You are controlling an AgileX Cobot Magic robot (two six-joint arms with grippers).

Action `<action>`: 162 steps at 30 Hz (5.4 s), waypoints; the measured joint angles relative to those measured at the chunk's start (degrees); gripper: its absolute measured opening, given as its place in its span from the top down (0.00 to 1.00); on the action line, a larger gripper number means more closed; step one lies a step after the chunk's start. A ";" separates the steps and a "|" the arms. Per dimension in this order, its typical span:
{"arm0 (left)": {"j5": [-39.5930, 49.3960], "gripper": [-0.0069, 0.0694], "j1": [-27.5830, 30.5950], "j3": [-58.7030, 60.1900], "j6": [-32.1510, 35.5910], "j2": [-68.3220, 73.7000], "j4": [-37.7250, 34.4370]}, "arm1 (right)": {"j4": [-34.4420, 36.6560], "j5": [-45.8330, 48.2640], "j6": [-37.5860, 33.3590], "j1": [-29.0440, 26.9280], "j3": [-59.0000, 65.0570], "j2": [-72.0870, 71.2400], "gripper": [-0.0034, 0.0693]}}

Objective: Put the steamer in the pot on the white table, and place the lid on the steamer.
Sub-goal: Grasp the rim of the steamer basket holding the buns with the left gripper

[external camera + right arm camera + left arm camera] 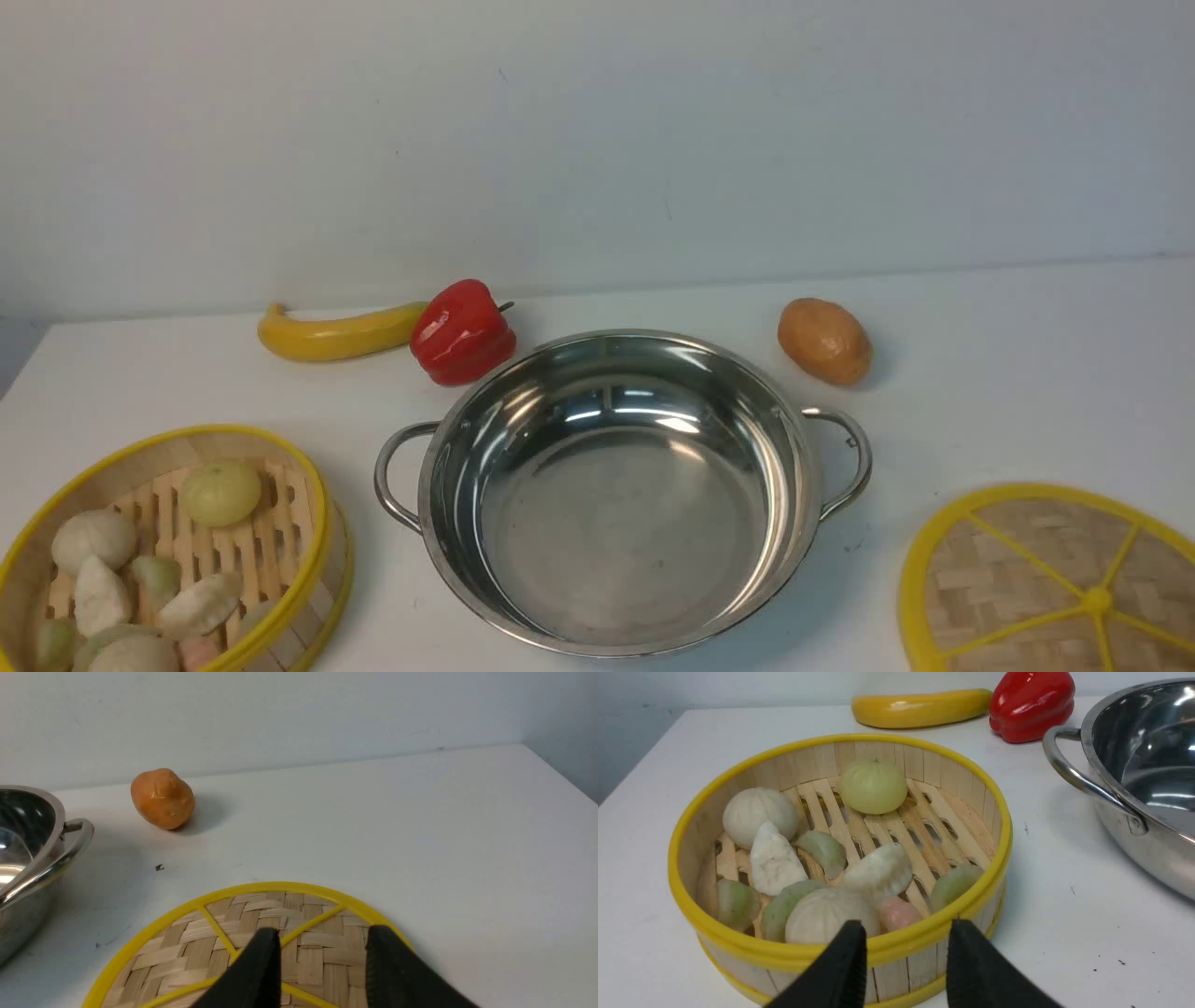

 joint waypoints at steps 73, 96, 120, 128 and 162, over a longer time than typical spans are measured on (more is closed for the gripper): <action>-10.94 0.60 0.00 0.19 -5.86 0.00 -14.22 | 0.00 0.00 0.00 0.00 0.00 0.00 0.62; 36.88 0.60 -0.05 -47.95 5.30 35.95 -16.20 | 0.00 0.00 0.00 0.00 0.00 0.00 0.62; 41.37 0.46 -0.05 -71.74 16.57 95.33 -11.80 | 0.00 0.00 0.00 0.00 0.00 0.00 0.62; 35.60 0.46 -0.05 -72.29 17.49 98.12 -11.19 | 0.00 0.00 0.00 0.00 0.00 0.00 0.62; 29.53 0.46 -3.51 -72.35 15.49 108.37 -10.48 | 0.00 0.00 0.00 0.00 0.00 0.00 0.62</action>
